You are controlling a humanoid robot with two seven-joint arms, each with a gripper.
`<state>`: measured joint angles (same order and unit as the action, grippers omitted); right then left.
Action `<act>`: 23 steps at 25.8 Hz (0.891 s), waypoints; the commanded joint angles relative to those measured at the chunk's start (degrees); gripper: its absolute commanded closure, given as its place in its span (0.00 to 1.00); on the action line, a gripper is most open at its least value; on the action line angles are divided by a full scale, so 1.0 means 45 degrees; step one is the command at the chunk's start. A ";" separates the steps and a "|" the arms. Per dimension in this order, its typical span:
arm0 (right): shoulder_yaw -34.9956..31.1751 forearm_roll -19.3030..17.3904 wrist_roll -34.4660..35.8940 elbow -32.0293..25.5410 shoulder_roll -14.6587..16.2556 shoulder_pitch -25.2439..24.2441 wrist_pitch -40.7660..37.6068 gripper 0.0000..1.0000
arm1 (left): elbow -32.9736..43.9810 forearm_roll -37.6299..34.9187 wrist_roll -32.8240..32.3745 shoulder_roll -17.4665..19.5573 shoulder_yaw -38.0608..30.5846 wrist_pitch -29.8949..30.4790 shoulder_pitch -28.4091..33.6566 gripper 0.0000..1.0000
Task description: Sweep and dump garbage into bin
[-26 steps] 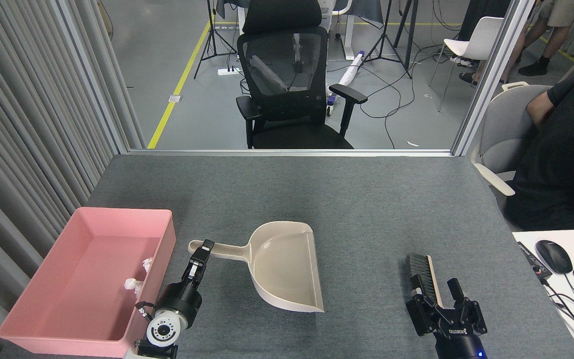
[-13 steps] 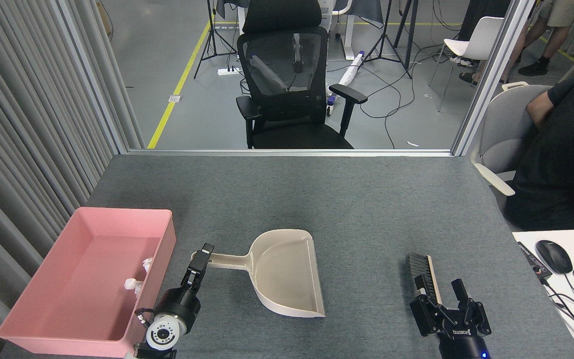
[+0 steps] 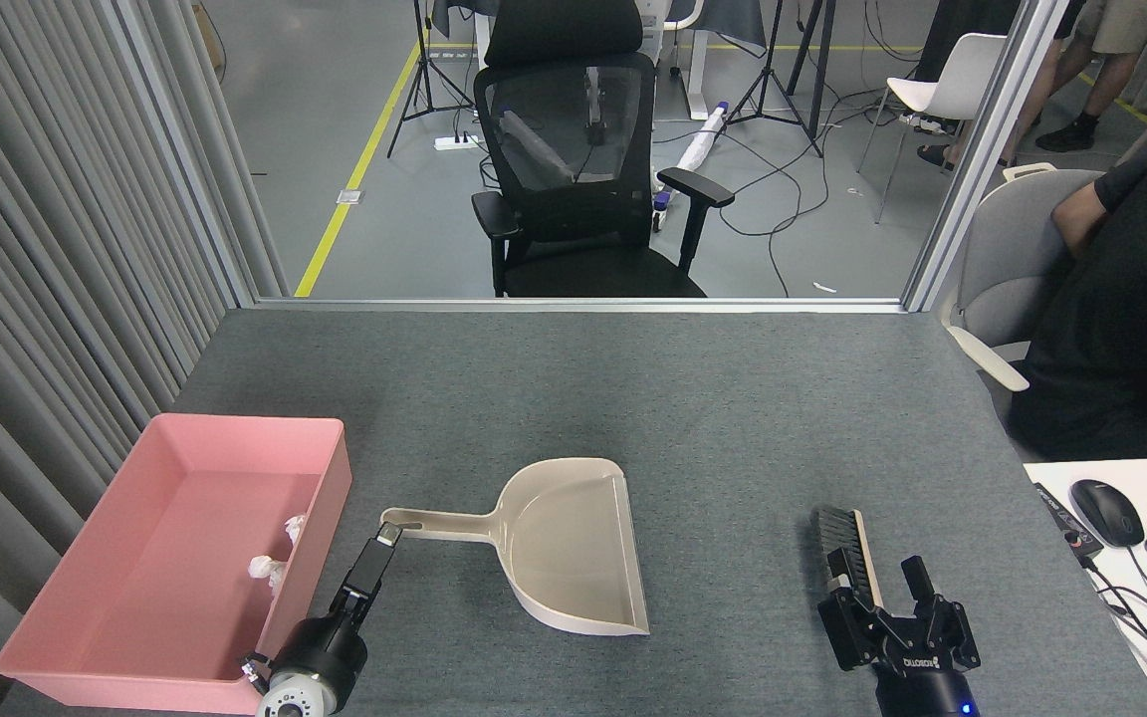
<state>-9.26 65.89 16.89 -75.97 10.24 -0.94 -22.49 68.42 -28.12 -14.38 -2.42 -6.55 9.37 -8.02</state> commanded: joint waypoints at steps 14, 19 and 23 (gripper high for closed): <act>0.0183 0.2019 -0.2092 -0.0521 -0.0109 0.1634 0.1815 0.03 | 0.6026 -0.3731 0.0052 0.0578 0.0010 0.0300 0.2681 0.01; 0.0476 0.2019 -0.2151 -0.0521 -0.0265 0.1868 0.2460 0.03 | 0.6690 -0.3419 -0.0105 0.0812 -0.0010 0.1491 0.2740 0.01; 0.0593 0.2019 -0.2151 -0.0521 -0.0304 0.1849 0.2499 0.03 | 0.6651 -0.3907 0.0384 0.1418 -0.0029 0.2390 0.2505 0.01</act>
<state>-6.99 74.90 7.24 -78.31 9.04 7.30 -11.71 98.27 -44.38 -14.01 2.20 -6.65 17.82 4.16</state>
